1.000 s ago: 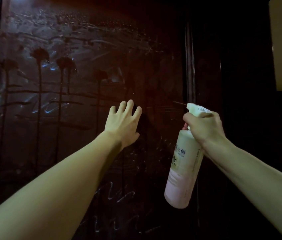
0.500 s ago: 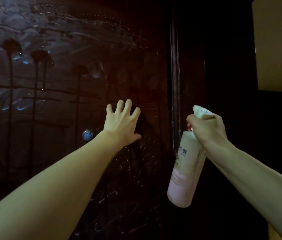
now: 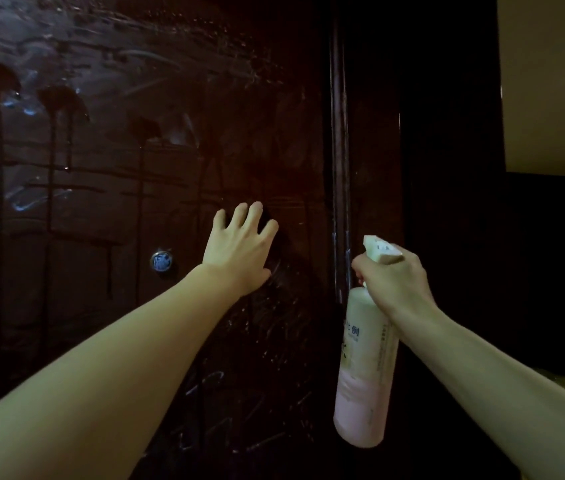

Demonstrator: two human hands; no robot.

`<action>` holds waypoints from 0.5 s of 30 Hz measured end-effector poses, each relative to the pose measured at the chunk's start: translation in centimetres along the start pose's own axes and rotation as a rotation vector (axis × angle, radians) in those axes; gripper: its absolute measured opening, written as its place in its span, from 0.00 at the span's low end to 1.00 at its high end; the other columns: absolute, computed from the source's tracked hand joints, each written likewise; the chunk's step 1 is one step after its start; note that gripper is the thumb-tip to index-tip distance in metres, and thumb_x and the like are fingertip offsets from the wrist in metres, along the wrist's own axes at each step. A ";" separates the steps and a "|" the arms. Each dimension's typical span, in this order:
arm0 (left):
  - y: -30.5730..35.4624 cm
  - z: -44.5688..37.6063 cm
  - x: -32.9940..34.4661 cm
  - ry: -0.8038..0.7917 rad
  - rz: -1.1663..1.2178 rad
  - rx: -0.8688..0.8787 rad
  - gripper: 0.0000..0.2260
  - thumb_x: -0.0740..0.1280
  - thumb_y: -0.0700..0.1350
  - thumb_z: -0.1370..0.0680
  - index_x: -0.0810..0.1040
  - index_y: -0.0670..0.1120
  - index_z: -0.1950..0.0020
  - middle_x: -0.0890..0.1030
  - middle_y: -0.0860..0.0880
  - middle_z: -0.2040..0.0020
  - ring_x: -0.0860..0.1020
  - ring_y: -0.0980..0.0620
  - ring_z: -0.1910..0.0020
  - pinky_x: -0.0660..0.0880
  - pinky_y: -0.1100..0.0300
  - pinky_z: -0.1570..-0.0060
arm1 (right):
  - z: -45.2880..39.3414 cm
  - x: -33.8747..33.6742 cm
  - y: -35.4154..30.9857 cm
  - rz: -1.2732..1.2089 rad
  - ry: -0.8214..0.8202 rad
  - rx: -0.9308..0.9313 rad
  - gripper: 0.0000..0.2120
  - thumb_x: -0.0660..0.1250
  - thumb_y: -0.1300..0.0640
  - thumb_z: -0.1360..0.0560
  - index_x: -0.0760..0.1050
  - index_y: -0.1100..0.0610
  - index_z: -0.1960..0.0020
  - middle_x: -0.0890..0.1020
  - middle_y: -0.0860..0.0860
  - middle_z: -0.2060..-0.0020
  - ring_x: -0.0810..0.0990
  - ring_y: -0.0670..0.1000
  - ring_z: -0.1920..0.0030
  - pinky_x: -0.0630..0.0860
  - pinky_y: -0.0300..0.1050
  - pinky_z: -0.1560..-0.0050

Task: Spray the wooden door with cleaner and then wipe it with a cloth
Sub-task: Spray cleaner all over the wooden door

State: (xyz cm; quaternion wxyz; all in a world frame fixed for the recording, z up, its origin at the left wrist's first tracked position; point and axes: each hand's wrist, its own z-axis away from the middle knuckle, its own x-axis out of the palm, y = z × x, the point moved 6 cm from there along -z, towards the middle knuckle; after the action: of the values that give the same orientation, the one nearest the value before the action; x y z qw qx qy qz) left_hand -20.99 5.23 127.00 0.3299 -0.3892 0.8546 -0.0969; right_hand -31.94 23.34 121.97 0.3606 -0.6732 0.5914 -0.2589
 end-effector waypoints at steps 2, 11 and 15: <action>0.0 0.3 0.1 0.005 -0.001 0.005 0.37 0.68 0.60 0.26 0.56 0.49 0.24 0.51 0.42 0.23 0.52 0.41 0.24 0.56 0.43 0.28 | 0.4 0.2 0.6 0.025 0.016 0.018 0.05 0.67 0.53 0.29 0.74 0.50 0.63 0.81 0.50 0.63 0.79 0.51 0.61 0.77 0.51 0.57; -1.0 1.8 0.5 0.011 -0.016 0.007 0.38 0.70 0.59 0.27 0.55 0.49 0.24 0.52 0.42 0.23 0.54 0.42 0.24 0.58 0.44 0.29 | 1.8 1.6 1.4 0.023 -0.049 -0.030 0.05 0.68 0.56 0.29 0.76 0.56 0.62 0.79 0.51 0.66 0.75 0.48 0.66 0.71 0.42 0.67; -1.9 3.2 0.9 0.003 -0.034 -0.004 0.40 0.70 0.59 0.27 0.53 0.47 0.23 0.53 0.42 0.23 0.54 0.42 0.25 0.58 0.46 0.29 | 2.7 3.2 0.9 -0.008 -0.114 -0.060 0.05 0.68 0.57 0.30 0.78 0.58 0.59 0.80 0.52 0.65 0.76 0.47 0.65 0.71 0.40 0.67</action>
State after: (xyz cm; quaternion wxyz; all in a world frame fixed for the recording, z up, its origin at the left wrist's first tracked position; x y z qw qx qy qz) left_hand -18.27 3.60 124.93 0.3261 -0.4041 0.8486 -0.1016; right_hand -29.83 20.63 119.38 0.3723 -0.6999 0.5746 -0.2034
